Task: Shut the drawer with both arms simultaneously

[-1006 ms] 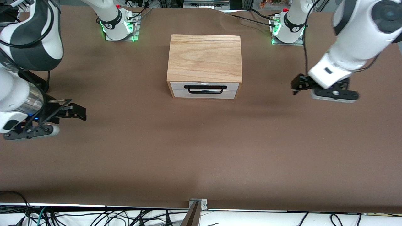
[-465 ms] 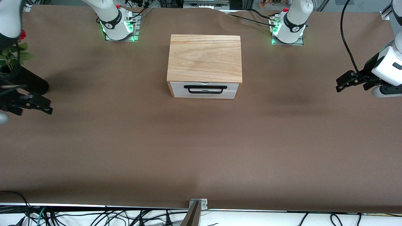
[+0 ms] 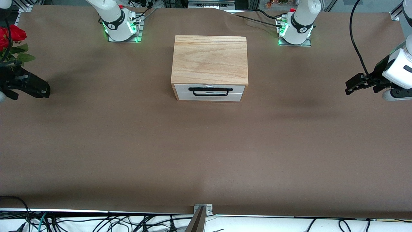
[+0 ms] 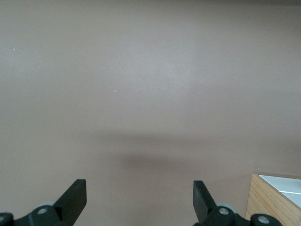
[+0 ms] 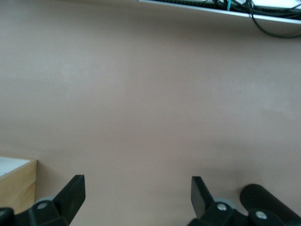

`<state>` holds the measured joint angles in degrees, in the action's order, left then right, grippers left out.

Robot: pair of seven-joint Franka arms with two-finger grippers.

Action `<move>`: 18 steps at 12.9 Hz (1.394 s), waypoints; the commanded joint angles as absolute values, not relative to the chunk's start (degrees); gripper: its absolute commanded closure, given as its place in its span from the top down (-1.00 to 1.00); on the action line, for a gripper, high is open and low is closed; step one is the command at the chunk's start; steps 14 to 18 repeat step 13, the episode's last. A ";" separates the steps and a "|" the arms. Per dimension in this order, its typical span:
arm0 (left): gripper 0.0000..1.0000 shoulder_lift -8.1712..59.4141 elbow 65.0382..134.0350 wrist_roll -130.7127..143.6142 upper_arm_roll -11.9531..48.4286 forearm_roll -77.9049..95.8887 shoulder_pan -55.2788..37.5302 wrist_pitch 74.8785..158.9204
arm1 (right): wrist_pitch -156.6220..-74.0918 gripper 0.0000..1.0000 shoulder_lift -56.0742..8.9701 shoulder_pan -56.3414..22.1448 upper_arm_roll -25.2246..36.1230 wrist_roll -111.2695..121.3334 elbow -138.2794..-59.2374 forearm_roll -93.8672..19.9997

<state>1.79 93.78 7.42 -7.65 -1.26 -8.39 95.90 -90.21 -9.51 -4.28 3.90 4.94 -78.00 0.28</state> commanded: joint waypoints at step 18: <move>1.00 2.11 92.64 7.12 -8.35 -1.14 -9.23 95.10 | -89.56 1.00 -7.12 -2.11 1.49 4.31 -83.15 2.29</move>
